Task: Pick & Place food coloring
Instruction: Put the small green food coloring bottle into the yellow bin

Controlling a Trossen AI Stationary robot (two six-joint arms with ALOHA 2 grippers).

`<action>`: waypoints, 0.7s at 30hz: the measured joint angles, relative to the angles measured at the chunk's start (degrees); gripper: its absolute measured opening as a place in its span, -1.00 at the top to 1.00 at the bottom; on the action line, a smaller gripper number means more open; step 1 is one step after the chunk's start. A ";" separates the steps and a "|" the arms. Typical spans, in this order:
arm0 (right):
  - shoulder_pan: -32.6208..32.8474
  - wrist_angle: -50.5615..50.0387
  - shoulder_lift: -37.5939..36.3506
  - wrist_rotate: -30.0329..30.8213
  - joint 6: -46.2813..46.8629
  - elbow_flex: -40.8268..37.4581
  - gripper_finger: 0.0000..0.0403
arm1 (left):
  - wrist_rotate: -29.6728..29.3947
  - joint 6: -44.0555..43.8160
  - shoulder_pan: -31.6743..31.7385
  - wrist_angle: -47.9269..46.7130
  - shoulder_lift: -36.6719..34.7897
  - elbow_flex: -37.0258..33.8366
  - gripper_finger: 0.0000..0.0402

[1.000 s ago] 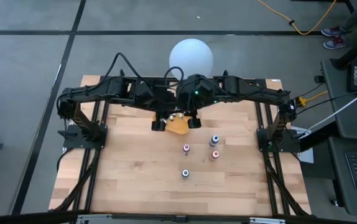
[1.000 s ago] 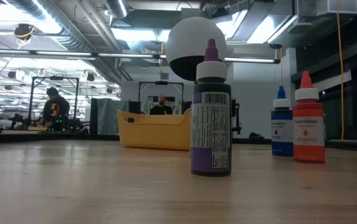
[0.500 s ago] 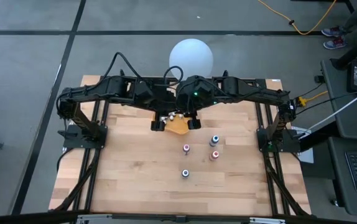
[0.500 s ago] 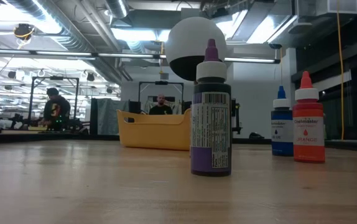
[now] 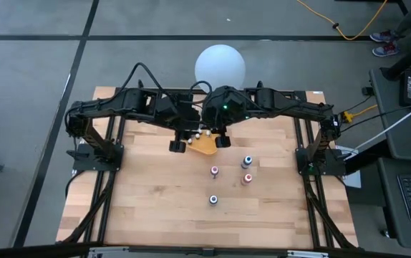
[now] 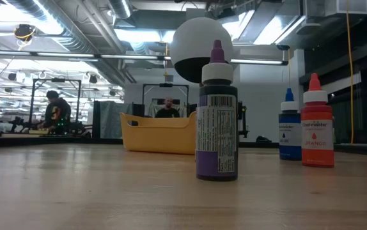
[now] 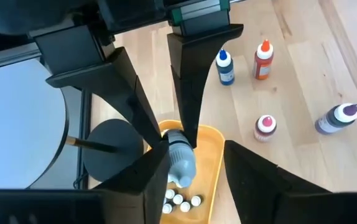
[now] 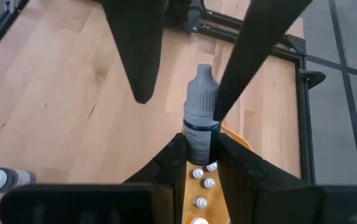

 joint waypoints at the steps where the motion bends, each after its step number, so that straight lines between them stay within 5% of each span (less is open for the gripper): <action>1: 0.00 -0.02 0.00 0.03 0.00 0.01 0.59 | -0.03 0.00 0.00 0.16 0.00 -0.02 0.24; 21: 0.00 -0.01 -0.39 -0.30 -0.02 0.27 0.59 | -5.96 0.50 0.02 -0.51 -0.20 -0.18 0.16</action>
